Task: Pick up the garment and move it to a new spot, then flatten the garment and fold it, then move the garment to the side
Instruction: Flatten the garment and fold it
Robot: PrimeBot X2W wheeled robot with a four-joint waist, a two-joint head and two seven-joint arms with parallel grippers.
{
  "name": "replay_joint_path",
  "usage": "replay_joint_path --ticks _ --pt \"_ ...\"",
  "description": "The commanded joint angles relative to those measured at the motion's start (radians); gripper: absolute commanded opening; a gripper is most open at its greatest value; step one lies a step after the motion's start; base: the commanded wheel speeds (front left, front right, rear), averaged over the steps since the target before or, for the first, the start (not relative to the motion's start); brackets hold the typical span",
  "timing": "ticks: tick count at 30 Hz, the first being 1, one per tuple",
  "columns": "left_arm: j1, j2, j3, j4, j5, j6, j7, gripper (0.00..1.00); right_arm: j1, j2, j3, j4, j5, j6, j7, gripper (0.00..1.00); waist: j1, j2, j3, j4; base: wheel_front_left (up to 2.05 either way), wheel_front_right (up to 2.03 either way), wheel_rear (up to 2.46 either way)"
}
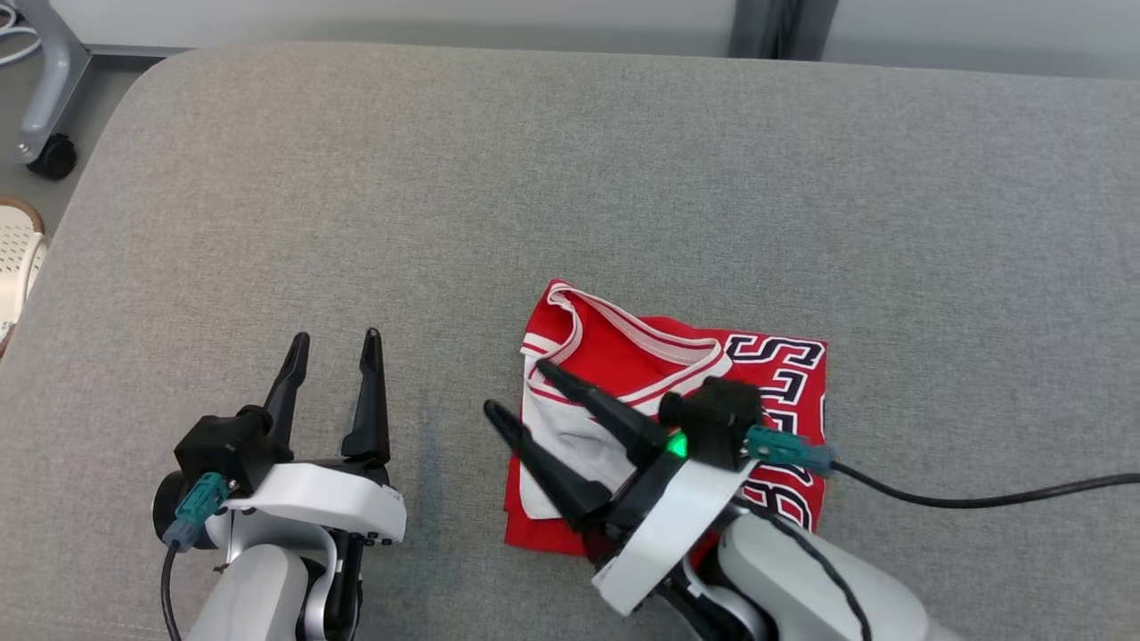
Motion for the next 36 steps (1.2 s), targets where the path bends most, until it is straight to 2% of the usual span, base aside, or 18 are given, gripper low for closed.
replay_joint_path --ticks 1,7,11,20,29,36 --pt "-0.01 0.006 0.007 -0.005 0.008 0.004 -0.004 1.0 0.0 -0.025 -0.023 -0.02 -0.017 0.001 -0.01 1.0 0.0 0.0 -0.006 -0.01 0.0 0.0 0.0" --pt "0.0 0.025 0.023 -0.022 0.024 0.013 -0.004 1.0 0.111 -0.061 -0.284 -0.195 -0.165 0.001 -0.013 1.0 0.0 0.0 -0.02 -0.044 0.0 0.0 0.0" --pt "0.009 0.04 0.031 -0.033 0.031 0.018 -0.004 1.0 0.212 -0.063 -0.452 -0.282 -0.249 0.001 -0.013 1.0 0.0 0.0 -0.029 -0.065 0.0 0.0 0.0" --pt "0.042 0.072 0.045 -0.067 0.039 0.033 -0.001 1.0 0.383 -0.066 -0.754 -0.32 -0.374 0.001 -0.013 1.0 0.0 0.0 -0.059 -0.111 0.0 0.0 0.0" --pt "0.097 0.097 0.047 -0.104 0.041 0.052 0.015 1.0 0.495 -0.063 -0.924 -0.242 -0.415 0.001 -0.013 1.0 0.0 0.0 -0.095 -0.144 0.0 0.0 0.0" --pt "0.15 0.109 0.042 -0.139 0.042 0.07 0.032 1.0 0.542 -0.051 -0.963 -0.179 -0.433 0.001 -0.013 1.0 0.0 0.0 -0.133 -0.154 0.0 0.0 0.0"
